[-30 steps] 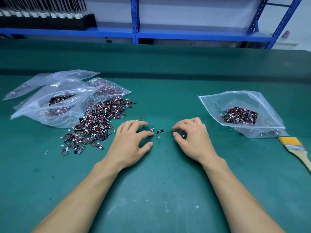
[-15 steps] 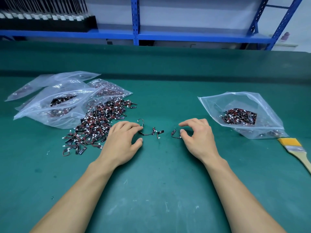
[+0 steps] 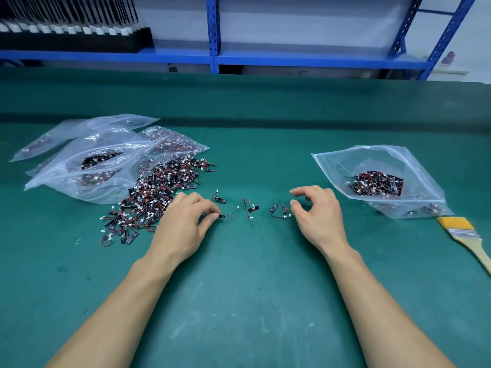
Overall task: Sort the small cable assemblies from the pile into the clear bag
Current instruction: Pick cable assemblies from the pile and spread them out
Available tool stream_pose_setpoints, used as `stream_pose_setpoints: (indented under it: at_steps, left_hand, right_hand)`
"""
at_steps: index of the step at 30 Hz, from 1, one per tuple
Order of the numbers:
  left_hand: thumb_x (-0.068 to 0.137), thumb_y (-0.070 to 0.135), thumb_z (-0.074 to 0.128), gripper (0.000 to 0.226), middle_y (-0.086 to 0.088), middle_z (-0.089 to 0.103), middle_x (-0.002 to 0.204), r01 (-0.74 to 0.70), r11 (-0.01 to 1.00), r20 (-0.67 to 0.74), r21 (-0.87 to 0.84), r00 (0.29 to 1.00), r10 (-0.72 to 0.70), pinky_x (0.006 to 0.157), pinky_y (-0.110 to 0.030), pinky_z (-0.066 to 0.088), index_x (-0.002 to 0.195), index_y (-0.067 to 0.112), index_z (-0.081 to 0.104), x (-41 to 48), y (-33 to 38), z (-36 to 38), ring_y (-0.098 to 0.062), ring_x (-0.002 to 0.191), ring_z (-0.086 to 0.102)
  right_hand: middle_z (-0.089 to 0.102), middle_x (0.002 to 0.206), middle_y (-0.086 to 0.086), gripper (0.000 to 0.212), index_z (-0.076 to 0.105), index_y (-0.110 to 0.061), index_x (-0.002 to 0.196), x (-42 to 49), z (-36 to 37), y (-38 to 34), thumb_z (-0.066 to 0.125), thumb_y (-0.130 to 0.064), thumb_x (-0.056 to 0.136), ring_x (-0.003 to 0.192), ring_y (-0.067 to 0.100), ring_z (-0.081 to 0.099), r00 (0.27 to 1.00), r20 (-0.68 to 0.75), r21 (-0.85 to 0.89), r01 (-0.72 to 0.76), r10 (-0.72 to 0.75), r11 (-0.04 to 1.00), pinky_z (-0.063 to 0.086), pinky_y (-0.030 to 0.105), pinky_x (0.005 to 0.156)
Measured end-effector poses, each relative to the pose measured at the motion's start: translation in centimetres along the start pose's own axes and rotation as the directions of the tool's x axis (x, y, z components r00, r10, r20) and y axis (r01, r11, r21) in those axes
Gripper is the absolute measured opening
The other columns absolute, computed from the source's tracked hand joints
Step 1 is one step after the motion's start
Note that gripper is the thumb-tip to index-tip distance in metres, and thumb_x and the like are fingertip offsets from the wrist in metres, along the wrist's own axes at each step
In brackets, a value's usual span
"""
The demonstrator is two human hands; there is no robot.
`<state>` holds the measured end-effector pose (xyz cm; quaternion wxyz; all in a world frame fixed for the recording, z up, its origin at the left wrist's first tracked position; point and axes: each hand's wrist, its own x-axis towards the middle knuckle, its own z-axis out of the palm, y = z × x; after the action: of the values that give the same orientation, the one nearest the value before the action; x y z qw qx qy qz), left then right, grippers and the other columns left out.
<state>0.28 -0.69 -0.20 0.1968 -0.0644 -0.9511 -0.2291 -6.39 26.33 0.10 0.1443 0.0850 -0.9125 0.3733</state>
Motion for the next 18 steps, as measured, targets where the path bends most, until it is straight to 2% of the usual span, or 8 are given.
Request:
stream_pose_setpoints:
  at_steps: [5,8,13,18]
  left_hand:
    - [0.087,0.02,0.075,0.007,0.018,0.059,0.078,-0.056,0.996,0.052,-0.063,0.997,0.06,0.071,-0.03,0.043,0.088,0.026,0.073,-1.2,0.2,-1.1,-0.013,0.075,0.049]
    - [0.078,0.017,0.08,0.017,0.026,0.058,0.066,-0.024,0.996,0.041,-0.088,0.999,0.028,0.065,-0.018,0.039,0.08,0.03,0.07,-2.2,0.4,-1.6,0.0,0.068,0.049]
    - [0.075,0.024,0.083,0.019,0.026,0.064,0.068,-0.029,0.989,0.128,-0.145,0.991,0.048,0.063,-0.019,0.038,0.084,0.031,0.068,-3.4,1.0,-1.5,-0.001,0.071,0.049]
    - [0.079,0.034,0.081,0.012,0.025,0.064,0.068,-0.024,0.988,0.122,-0.153,0.992,0.043,0.065,-0.014,0.037,0.085,0.032,0.071,-3.3,0.7,-1.6,-0.001,0.074,0.051]
  right_hand:
    - [0.064,0.099,-0.019,0.019,0.072,-0.027,0.105,0.0,0.2,0.2,0.066,-0.019,0.089,0.108,0.016,0.051,0.999,-0.007,0.047,-0.036,0.036,0.998,0.042,0.028,0.087]
    - [0.065,0.099,-0.018,0.018,0.072,-0.027,0.104,0.0,0.2,0.3,0.065,-0.02,0.089,0.105,0.015,0.052,0.999,-0.018,0.06,-0.047,0.048,0.997,0.042,0.028,0.085]
    - [0.065,0.098,-0.019,0.015,0.072,-0.026,0.102,0.0,0.2,0.2,0.064,-0.021,0.091,0.103,0.015,0.053,0.998,-0.02,0.09,-0.051,0.053,0.995,0.042,0.028,0.084]
    - [0.066,0.097,-0.018,0.012,0.072,-0.026,0.1,-0.1,0.2,0.2,0.062,-0.024,0.094,0.101,0.014,0.052,0.999,-0.023,0.119,-0.046,0.049,0.992,0.038,0.026,0.08]
